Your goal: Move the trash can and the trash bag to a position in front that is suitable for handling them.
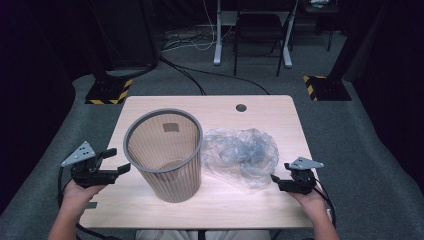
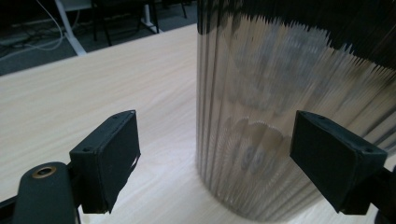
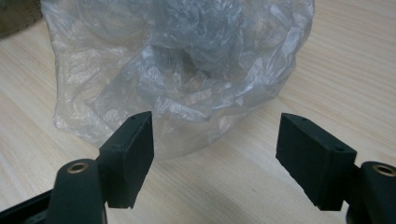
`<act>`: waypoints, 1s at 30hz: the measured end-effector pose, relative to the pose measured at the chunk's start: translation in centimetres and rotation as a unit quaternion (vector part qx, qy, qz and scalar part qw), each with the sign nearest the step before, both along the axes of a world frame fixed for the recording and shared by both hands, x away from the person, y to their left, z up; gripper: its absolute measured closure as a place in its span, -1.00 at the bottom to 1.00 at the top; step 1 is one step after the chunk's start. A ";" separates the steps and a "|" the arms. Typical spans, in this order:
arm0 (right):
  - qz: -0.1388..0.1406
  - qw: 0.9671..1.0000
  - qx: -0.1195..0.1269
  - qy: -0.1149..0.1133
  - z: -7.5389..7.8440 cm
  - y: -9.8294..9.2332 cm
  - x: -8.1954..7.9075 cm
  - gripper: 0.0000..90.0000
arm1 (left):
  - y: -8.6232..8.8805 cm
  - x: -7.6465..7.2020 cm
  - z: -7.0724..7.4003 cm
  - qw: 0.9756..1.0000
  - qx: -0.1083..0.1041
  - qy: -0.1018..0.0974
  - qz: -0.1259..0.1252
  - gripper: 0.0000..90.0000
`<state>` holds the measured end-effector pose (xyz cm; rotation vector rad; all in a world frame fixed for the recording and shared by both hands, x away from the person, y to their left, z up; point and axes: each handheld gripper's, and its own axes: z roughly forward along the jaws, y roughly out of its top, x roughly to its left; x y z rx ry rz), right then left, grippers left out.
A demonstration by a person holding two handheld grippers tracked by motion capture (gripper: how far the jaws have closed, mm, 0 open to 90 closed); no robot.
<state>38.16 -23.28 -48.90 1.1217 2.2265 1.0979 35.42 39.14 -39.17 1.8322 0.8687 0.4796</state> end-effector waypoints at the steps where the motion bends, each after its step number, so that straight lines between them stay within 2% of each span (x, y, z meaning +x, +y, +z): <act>1: -0.002 1.000 0.001 -0.002 0.1 0.0 0.0 -0.42 | 0.0 -0.1 0.3 1.000 0.001 -0.003 0.003 -0.66; 6: -0.005 1.000 0.022 0.005 0.2 -0.1 0.0 -0.42 | 0.1 -0.2 1.8 1.000 -0.011 -0.006 0.010 -0.66; 10: -0.007 1.000 0.025 0.003 0.4 -0.2 -0.1 -0.42 | 0.2 -0.4 2.9 1.000 -0.007 -0.008 0.010 -0.64; 16: -0.006 1.000 0.018 0.007 0.2 0.0 -0.1 -0.42 | 0.5 -0.8 4.5 1.000 -0.013 -0.017 0.013 -0.64; 20: -0.003 1.000 0.013 0.009 0.3 0.2 -0.1 -0.41 | 0.5 -0.9 5.9 1.000 -0.006 -0.021 0.007 -0.64; 25: 0.005 1.000 0.017 0.006 0.5 0.8 -0.1 -0.41 | -0.1 -0.6 7.3 1.000 -0.010 -0.027 -0.001 -0.66; 30: 0.010 1.000 0.011 0.009 0.4 1.2 -0.1 -0.41 | -1.0 0.0 8.2 0.999 -0.016 -0.033 -0.003 -0.66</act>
